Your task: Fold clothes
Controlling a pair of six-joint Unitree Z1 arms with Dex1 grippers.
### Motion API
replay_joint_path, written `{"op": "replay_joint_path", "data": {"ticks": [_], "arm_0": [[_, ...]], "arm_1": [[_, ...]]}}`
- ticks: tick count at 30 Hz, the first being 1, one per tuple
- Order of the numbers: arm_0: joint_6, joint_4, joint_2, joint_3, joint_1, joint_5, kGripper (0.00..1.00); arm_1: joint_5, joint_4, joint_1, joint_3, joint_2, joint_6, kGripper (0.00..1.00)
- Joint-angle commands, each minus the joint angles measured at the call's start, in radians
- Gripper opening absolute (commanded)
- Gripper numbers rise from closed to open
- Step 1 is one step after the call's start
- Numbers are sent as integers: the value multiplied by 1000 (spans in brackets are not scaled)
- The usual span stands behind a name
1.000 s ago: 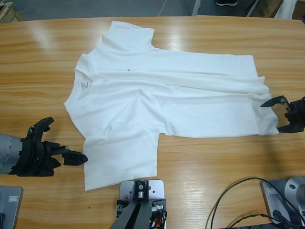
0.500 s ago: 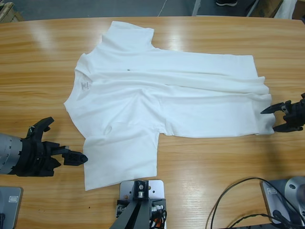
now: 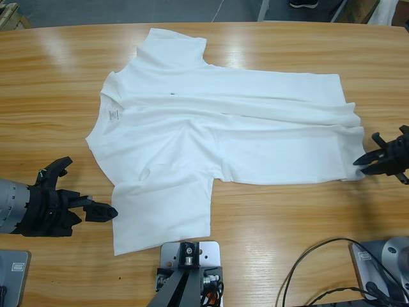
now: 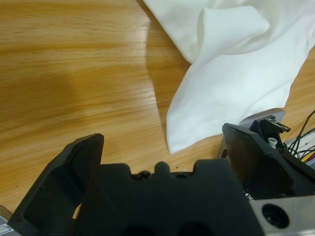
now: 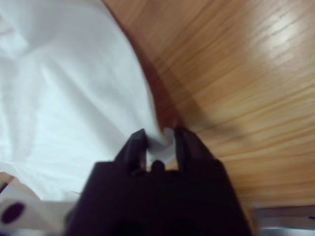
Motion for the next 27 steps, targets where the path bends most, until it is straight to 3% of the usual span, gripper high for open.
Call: {"op": "replay_joint_path", "data": {"ticks": [1,4,6,9,20,23,25,27], "arm_0": [[-4,-60,8,24,-9,16,941],[-2,-63,1,24,-13,16,916],[-2,-63,5,35,-14,13,801],[-14,-100,20,59,-24,15,734],[-49,-315,157,70,-99,30,732],[-48,-329,186,75,-106,28,563],[-46,-335,202,75,-109,28,497],[-41,-339,210,77,-109,28,494]], "arm_1": [[-32,24,21,-1,16,-3,0],[-32,28,21,1,-1,-5,0],[-32,29,21,0,-1,-6,0],[-30,30,21,0,-1,-7,0],[-26,32,23,1,-9,-11,0],[-28,31,23,1,-8,-11,0],[-28,31,23,0,-7,-12,0],[-26,30,23,0,-5,-14,0]]}}
